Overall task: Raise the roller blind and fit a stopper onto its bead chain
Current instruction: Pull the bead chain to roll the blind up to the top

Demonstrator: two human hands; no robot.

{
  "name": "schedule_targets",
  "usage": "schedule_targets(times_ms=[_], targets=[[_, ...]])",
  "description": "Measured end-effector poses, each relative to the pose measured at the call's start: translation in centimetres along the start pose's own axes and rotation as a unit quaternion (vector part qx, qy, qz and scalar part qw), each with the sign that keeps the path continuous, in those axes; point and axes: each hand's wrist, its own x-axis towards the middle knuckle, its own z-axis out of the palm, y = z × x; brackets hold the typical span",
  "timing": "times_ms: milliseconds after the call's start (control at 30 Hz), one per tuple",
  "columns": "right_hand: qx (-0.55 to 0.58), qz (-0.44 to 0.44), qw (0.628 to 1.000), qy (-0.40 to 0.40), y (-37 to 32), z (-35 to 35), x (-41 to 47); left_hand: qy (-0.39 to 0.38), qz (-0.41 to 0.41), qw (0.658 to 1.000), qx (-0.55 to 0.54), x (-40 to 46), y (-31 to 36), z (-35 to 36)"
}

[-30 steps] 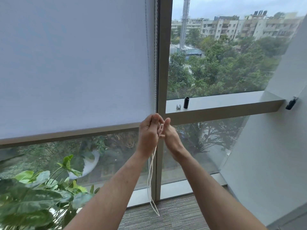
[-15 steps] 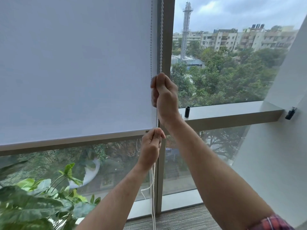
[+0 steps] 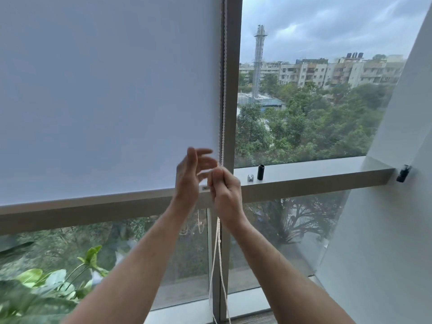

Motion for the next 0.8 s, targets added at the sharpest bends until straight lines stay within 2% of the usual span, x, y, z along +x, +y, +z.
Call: schedule_targets(times_ms=[167, 267, 333, 433, 533, 600, 700, 800], targets=[[-0.024, 0.036, 0.999, -0.003, 2.4, -0.4, -2.4, -0.073, 0.067, 0.995, -0.010, 3.7, 5.5, 3.1], [-0.026, 0.045, 0.999, -0.004, 2.7, -0.7, -3.0, -0.039, 0.056, 0.997, -0.032, 4.1, 6.0, 5.0], [-0.012, 0.049, 0.999, -0.013, 2.8, -1.0, -3.0, -0.009, 0.076, 0.997, -0.032, 3.9, 5.6, 5.4], [0.031, 0.083, 0.994, -0.057, 2.6, -1.6, -2.6, 0.005, 0.102, 0.994, -0.031, 3.7, 5.0, 5.5], [-0.003, 0.100, 0.990, -0.098, 1.7, -2.2, -1.3, 0.014, 0.103, 0.994, -0.019, 3.0, 3.9, 5.4], [-0.028, 0.093, 0.992, -0.080, 0.7, -2.6, 0.2, 0.017, 0.093, 0.996, 0.001, 2.2, 2.6, 5.2], [0.023, 0.061, 0.998, -0.015, -2.3, -2.9, 3.2, 0.014, 0.068, 0.998, -0.003, 0.9, 0.6, 4.9], [0.058, 0.040, 0.997, -0.011, -6.2, -2.0, 6.2, 0.026, 0.051, 0.998, -0.008, 0.1, -0.8, 4.3]])
